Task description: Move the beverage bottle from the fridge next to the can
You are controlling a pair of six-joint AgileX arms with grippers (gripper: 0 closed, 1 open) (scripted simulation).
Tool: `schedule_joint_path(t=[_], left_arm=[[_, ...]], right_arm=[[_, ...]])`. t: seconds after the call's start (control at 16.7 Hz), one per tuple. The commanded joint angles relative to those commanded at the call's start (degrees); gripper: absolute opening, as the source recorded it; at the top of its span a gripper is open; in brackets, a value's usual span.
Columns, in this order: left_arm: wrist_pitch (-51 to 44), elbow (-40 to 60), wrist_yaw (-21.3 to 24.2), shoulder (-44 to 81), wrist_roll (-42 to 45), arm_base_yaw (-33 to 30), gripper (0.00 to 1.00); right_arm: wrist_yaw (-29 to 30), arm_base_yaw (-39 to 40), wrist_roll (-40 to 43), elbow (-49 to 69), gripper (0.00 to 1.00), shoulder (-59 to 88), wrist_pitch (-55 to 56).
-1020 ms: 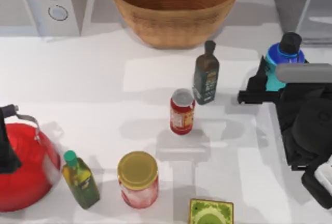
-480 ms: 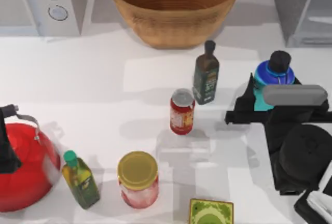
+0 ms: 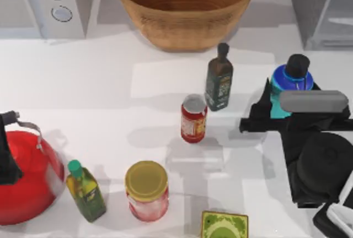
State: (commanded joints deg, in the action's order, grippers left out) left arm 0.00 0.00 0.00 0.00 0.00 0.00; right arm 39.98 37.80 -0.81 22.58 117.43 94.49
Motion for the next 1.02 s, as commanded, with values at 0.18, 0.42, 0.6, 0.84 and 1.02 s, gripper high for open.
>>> schedule_joint_path(t=[0.18, 0.42, 0.6, 0.84, 1.02], left_arm=[[0.00, 0.00, 0.00, 0.00, 0.00, 0.00, 1.00], [0.00, 0.00, 0.00, 0.00, 0.00, 0.00, 1.00], [0.00, 0.00, 0.00, 0.00, 0.00, 0.00, 1.00], [0.00, 0.00, 0.00, 0.00, 0.00, 0.00, 1.00], [0.00, 0.00, 0.00, 0.00, 0.00, 0.00, 1.00]], right_arm=[[0.00, 0.00, 0.00, 0.00, 0.45, 0.00, 0.00], [0.00, 0.00, 0.00, 0.00, 0.75, 0.00, 0.00], [0.00, 0.00, 0.00, 0.00, 0.98, 0.00, 0.00], [0.00, 0.00, 0.00, 0.00, 1.00, 0.00, 0.00], [0.00, 0.00, 0.00, 0.00, 1.00, 0.00, 0.00]])
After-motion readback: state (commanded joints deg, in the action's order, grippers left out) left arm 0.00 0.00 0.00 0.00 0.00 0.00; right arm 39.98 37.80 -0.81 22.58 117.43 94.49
